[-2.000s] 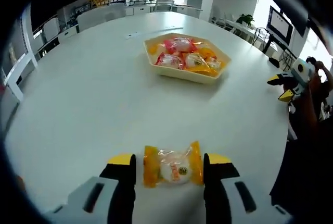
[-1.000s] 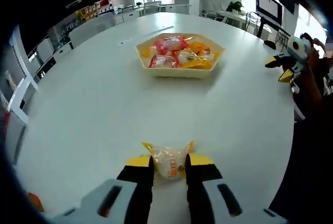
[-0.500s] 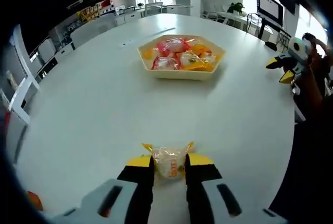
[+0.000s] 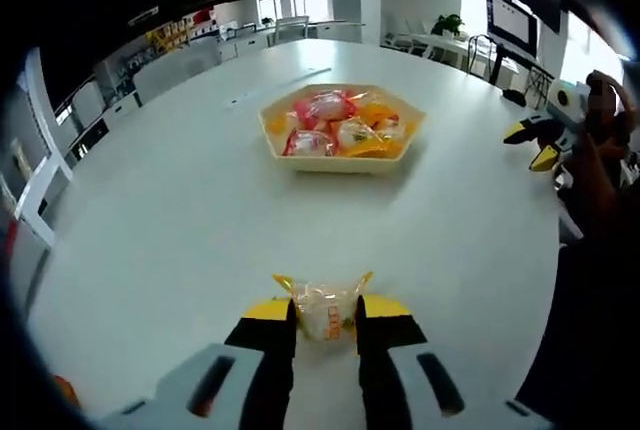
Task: Pick up the marshmallows scattered on the table and place them into the bowl on the table
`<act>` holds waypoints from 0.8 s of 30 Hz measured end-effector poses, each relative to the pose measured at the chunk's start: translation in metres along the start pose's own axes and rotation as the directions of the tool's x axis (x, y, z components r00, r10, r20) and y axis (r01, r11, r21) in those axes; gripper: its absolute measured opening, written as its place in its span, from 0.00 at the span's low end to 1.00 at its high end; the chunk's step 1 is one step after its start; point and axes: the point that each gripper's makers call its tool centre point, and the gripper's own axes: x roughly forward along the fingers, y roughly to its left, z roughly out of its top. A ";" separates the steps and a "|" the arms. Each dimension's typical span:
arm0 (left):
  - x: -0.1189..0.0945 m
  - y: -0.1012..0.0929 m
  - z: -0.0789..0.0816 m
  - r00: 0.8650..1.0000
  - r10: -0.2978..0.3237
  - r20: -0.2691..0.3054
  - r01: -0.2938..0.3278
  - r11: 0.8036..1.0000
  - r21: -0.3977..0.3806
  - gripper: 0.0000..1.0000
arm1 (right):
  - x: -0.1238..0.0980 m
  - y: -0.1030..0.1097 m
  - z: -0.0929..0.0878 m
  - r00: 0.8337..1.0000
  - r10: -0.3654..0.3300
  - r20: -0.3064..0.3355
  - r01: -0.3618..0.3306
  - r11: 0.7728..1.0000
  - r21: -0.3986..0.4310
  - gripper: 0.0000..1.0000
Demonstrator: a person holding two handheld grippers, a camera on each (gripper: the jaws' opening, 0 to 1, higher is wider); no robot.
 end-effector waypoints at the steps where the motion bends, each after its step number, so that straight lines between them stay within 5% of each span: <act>1: 0.000 -0.001 0.004 1.000 0.002 0.017 -0.002 1.000 0.004 0.23 | 0.000 0.000 -0.001 1.000 0.002 -0.003 -0.002 1.000 0.000 0.35; 24: 0.023 -0.013 0.064 0.988 -0.023 0.155 0.005 0.994 0.112 0.24 | 0.001 0.000 -0.003 1.000 0.004 0.000 -0.004 1.000 0.005 0.35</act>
